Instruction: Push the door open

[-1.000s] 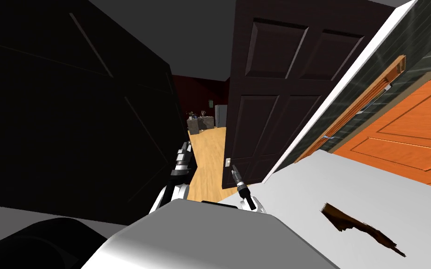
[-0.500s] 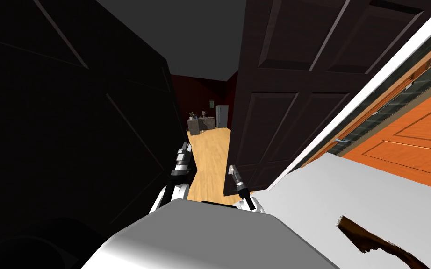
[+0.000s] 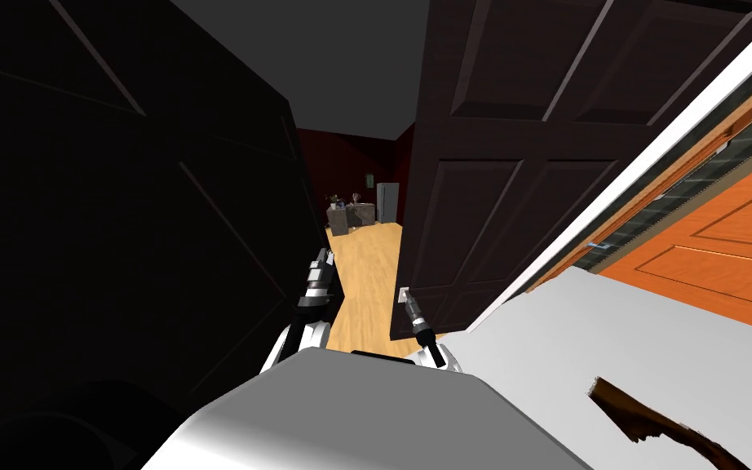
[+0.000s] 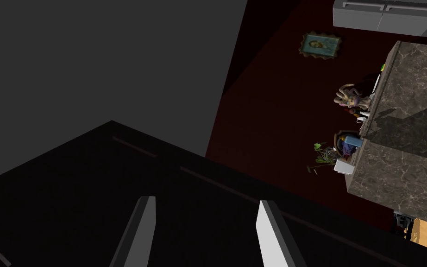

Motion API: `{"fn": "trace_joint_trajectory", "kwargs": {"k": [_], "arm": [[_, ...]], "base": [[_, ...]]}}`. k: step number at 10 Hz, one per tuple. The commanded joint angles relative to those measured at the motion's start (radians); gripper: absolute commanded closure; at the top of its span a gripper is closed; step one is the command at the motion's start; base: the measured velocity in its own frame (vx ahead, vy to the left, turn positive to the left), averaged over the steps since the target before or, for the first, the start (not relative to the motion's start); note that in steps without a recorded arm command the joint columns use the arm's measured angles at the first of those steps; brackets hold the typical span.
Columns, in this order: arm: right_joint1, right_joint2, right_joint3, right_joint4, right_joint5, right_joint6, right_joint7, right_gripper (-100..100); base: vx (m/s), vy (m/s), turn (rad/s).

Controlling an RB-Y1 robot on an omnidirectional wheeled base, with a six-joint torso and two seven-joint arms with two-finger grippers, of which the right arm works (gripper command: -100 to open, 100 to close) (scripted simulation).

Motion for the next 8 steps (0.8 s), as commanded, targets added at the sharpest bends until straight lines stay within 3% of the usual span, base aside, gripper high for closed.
{"fn": "trace_joint_trajectory", "kwargs": {"k": [1,3,8], "arm": [[0.0,0.0,-0.001,-0.001,-0.001,-0.002,-0.001,100],[0.0,-0.007,-0.011,0.002,-0.006,0.002,0.009,100],[-0.005,-0.024,-0.053,0.004,-0.03,0.006,0.041,100]], "base": [[-0.006,0.0,-0.003],[0.045,0.008,-0.012],[0.198,0.027,-0.072]]}}
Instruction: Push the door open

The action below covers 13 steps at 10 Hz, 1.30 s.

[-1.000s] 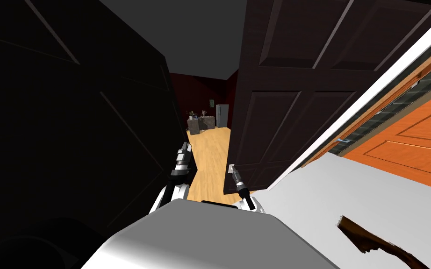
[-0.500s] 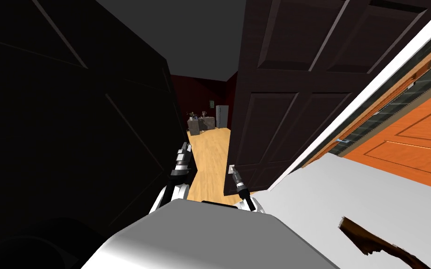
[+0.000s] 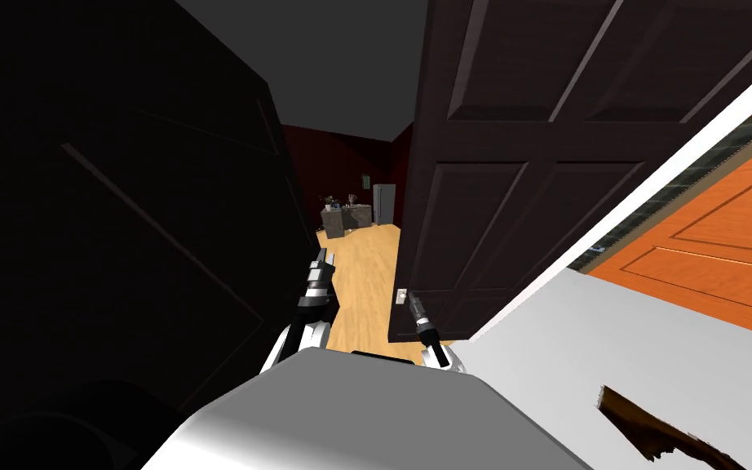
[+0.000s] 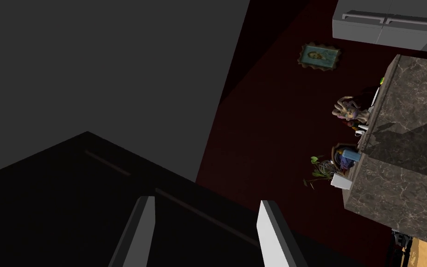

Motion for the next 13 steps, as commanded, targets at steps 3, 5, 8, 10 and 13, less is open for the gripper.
{"fn": "trace_joint_trajectory", "kwargs": {"k": [3,5,8,10,13], "arm": [[0.0,-0.006,-0.005,-0.008,-0.006,0.01,-0.001,-100],[-0.001,-0.002,-0.009,-0.013,-0.011,0.017,-0.003,-100],[-0.001,0.025,-0.016,-0.023,-0.019,0.031,-0.005,-100],[0.005,0.012,-0.017,-0.029,-0.018,0.03,-0.002,-100],[0.005,0.005,-0.021,-0.026,-0.021,0.024,0.002,-100]], "base": [[-0.117,0.053,-0.053],[-0.222,0.043,-0.06],[-0.256,0.067,-0.078],[-0.012,0.024,0.006],[0.189,0.023,0.019]]}}
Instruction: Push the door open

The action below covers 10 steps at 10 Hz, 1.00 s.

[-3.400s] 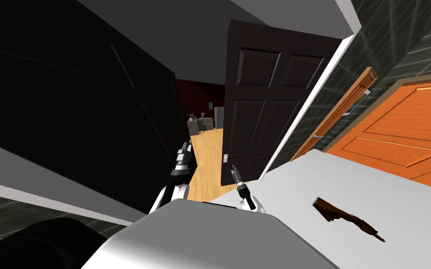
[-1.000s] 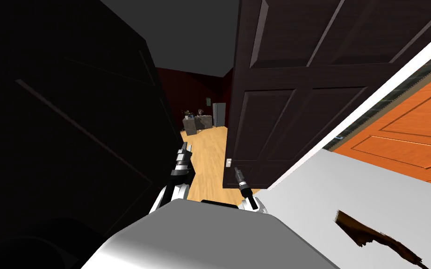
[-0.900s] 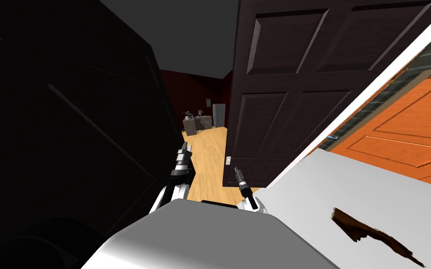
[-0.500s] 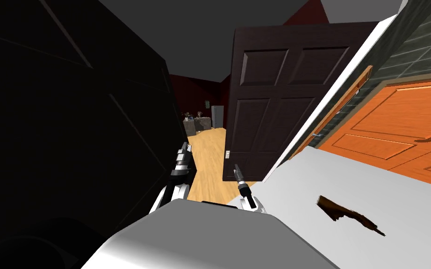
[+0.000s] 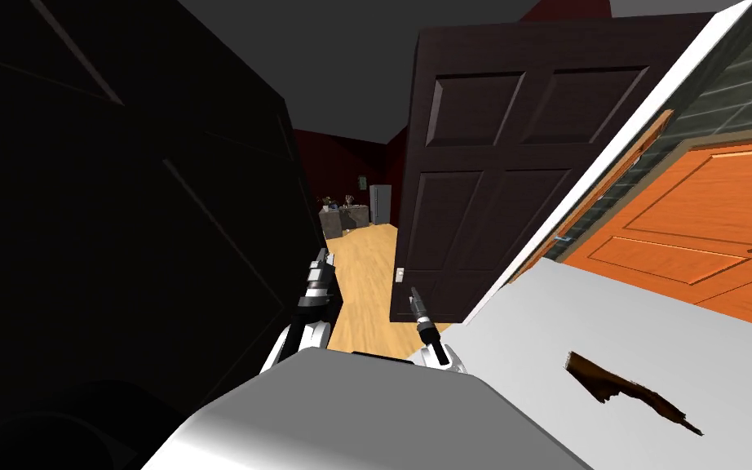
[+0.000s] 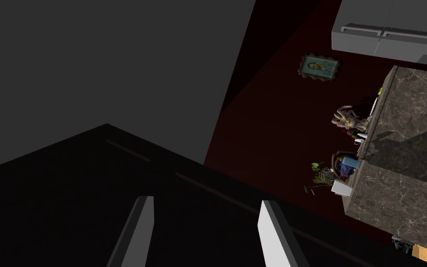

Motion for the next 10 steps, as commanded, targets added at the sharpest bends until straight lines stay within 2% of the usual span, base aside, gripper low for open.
{"fn": "trace_joint_trajectory", "kwargs": {"k": [1,6,8,9,10], "arm": [[-0.002,-0.004,-0.004,0.005,-0.002,-0.005,0.003,-100],[-0.001,0.006,-0.015,0.013,-0.007,-0.019,0.014,-100],[-0.001,0.015,-0.019,0.016,-0.009,-0.023,0.018,-100],[-0.002,0.013,-0.018,0.017,-0.009,-0.023,0.017,-100],[-0.002,0.013,-0.018,0.017,-0.009,-0.023,0.017,100]], "base": [[0.226,0.039,0.03],[0.198,0.055,0.025],[0.208,0.018,0.024],[0.084,0.016,-0.01],[-0.019,-0.002,0.005]]}}
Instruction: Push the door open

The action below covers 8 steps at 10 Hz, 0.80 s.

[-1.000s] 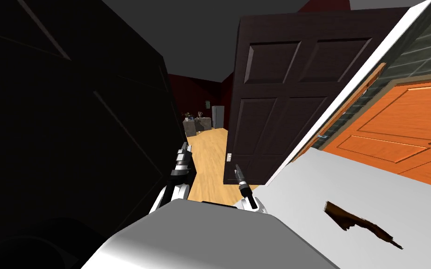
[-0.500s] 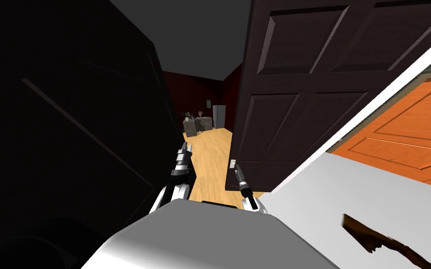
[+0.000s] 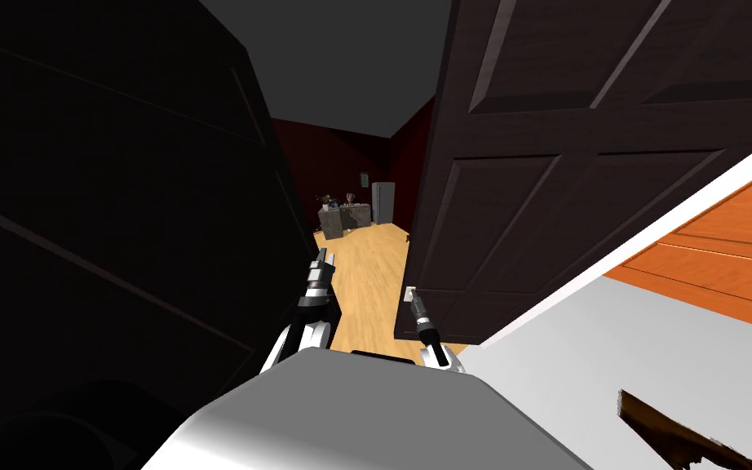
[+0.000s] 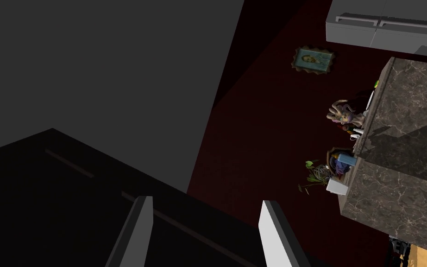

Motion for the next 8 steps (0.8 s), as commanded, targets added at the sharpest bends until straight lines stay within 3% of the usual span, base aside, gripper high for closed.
{"fn": "trace_joint_trajectory", "kwargs": {"k": [1,5,6,8], "arm": [[0.0,0.0,0.0,0.0,0.0,0.001,0.0,100],[0.0,0.0,0.0,0.0,0.0,0.001,0.0,100],[0.001,-0.014,-0.003,0.003,-0.012,0.005,0.013,100],[0.0,-0.019,-0.004,0.003,-0.017,0.005,0.018,100]], "base": [[-0.031,-0.007,0.013],[-0.01,-0.002,0.0],[0.111,0.03,-0.094],[0.168,0.022,-0.071]]}}
